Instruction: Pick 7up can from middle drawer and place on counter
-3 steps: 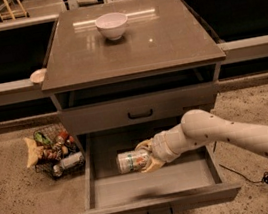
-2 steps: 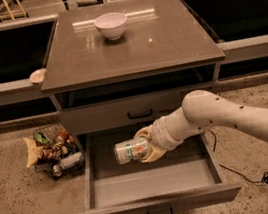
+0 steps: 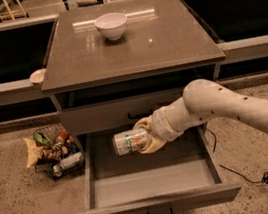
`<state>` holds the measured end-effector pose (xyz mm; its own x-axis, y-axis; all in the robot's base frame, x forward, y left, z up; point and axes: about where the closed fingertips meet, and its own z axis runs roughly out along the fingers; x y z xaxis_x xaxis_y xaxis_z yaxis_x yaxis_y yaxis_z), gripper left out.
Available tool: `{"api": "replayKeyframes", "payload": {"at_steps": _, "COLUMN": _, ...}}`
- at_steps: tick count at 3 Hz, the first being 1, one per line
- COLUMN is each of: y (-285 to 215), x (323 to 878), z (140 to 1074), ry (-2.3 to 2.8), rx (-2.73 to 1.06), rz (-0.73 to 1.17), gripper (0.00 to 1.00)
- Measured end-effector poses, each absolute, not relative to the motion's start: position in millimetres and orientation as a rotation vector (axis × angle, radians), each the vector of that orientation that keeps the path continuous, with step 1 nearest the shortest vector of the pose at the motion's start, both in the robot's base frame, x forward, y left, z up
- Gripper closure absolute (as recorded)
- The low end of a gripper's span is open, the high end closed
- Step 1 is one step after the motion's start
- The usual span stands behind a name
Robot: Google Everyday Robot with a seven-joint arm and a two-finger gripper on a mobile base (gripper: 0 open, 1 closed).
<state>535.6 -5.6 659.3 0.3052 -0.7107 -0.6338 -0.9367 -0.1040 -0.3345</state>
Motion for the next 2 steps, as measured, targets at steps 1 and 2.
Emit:
{"api": "replayKeyframes", "payload": {"at_steps": 1, "y": -6.1, "x": 554.1, "z": 720.1, "ry": 1.433, "rx": -1.884, "rz": 0.344, "gripper": 1.0}}
{"api": "replayKeyframes", "payload": {"at_steps": 2, "y": -10.7, "x": 577.8, "z": 775.7, "ry": 1.43, "rx": -1.906, "rz": 0.246, "gripper": 1.0}}
